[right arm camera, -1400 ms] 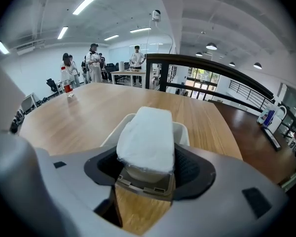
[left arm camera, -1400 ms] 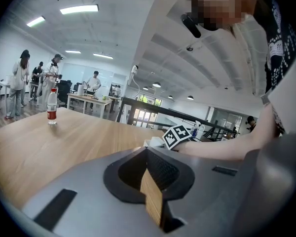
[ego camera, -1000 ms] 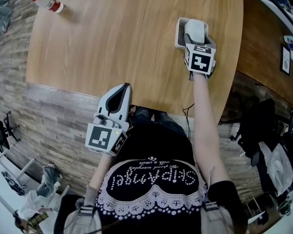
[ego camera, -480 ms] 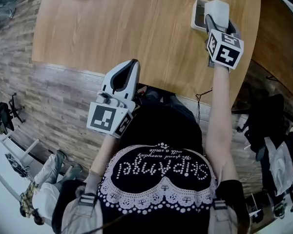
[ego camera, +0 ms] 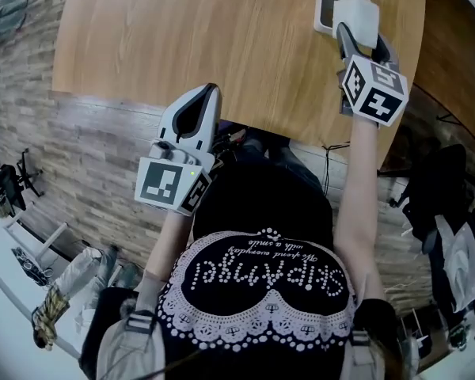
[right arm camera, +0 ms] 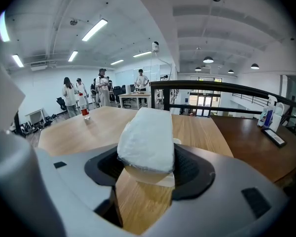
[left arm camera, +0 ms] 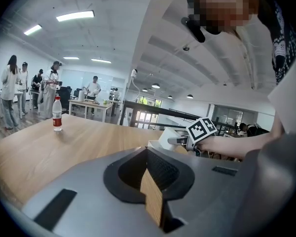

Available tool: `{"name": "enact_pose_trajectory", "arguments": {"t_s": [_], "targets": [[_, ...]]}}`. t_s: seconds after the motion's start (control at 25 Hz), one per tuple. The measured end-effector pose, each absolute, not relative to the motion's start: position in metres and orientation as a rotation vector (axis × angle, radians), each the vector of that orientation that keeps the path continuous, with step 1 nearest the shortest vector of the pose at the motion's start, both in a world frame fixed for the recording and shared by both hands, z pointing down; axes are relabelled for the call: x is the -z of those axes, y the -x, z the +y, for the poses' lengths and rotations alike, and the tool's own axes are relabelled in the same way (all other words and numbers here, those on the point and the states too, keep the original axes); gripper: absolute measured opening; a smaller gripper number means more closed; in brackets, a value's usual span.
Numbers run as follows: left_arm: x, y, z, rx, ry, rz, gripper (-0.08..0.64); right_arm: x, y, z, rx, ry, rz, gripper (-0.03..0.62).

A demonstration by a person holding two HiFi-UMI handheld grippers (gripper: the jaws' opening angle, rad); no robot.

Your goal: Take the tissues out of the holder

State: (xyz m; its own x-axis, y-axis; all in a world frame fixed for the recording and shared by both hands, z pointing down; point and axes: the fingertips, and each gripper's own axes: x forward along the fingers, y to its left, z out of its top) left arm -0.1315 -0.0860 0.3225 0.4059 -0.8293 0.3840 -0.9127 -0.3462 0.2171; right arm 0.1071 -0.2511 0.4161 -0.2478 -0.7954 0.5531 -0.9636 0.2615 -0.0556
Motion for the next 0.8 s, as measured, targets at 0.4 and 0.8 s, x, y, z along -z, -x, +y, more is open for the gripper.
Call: {"name": "enact_pose_trajectory", "arguments": {"t_s": [0.4,0.8], "targets": [[-0.317,0.121,-0.068,-0.283,-2.334,-1.440,0.006,-0.388,-0.122,-0.207,-0.520,-1.679,-2.154,0.284],[-0.307,0.103,-0.053,-0.269,-2.405,-1.392,0.006,-0.352,-0.129,-0.149,-0.526,-1.728,-2.221,0.284]]}}
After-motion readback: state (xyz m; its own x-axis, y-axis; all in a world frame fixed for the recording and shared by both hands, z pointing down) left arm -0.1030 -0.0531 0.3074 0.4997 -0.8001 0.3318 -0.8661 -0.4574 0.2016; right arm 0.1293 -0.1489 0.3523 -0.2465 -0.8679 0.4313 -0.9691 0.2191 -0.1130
